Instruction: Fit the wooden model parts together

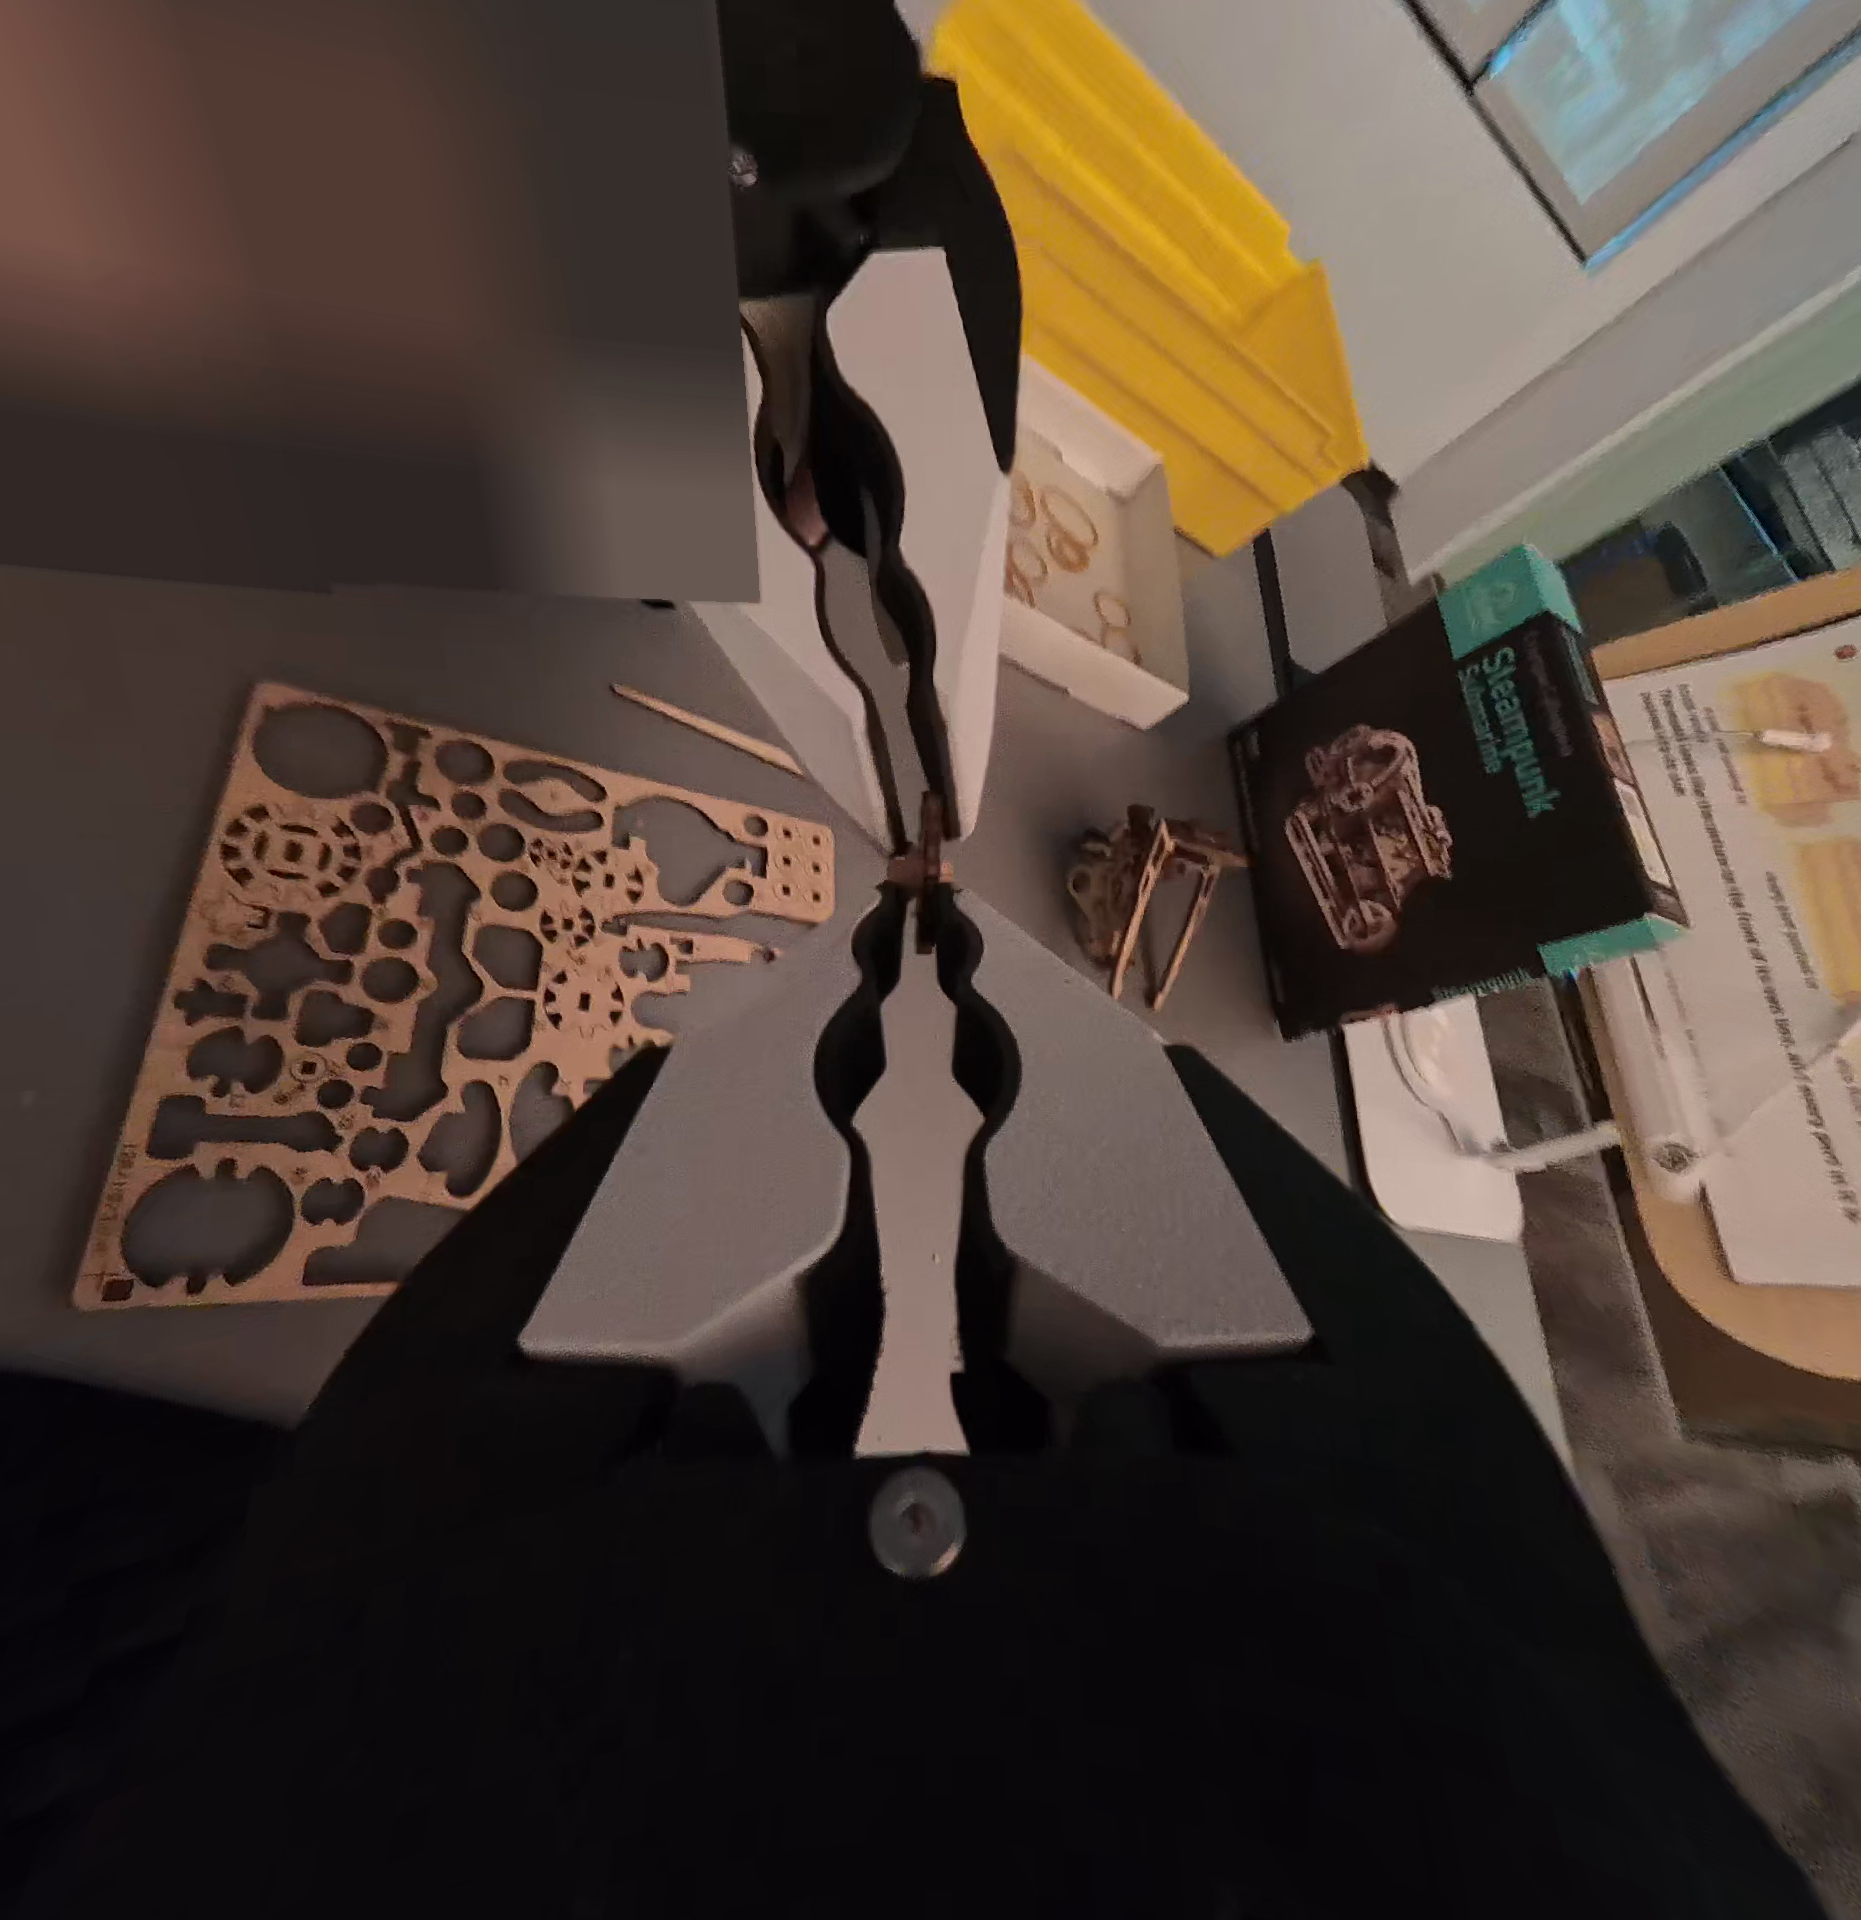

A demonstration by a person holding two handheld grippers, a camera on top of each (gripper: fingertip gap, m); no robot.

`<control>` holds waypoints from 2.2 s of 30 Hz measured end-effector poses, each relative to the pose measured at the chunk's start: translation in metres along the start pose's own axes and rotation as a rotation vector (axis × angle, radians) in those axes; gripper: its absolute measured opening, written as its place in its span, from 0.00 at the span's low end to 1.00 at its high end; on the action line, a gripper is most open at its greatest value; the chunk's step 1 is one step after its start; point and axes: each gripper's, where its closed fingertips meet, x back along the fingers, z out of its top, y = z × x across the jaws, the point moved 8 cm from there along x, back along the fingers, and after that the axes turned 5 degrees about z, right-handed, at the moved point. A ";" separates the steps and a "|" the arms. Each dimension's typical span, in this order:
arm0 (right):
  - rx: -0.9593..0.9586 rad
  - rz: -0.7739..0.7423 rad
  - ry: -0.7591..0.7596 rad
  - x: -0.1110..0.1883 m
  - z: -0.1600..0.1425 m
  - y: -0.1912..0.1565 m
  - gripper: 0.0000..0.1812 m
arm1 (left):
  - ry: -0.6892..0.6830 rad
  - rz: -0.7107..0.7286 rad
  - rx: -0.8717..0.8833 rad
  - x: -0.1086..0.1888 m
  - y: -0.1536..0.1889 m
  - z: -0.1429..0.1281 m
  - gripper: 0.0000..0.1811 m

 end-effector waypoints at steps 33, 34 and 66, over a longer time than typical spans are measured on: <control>-0.183 0.213 0.272 0.023 -0.009 0.010 0.00 | 0.072 -0.132 0.165 0.003 0.002 0.004 0.00; -0.232 0.239 0.276 0.022 -0.011 0.011 0.01 | 0.071 -0.138 0.185 0.003 0.001 0.004 0.00; -0.678 0.365 0.581 0.023 -0.024 0.036 0.00 | 0.108 -0.206 0.596 -0.004 -0.012 -0.006 0.00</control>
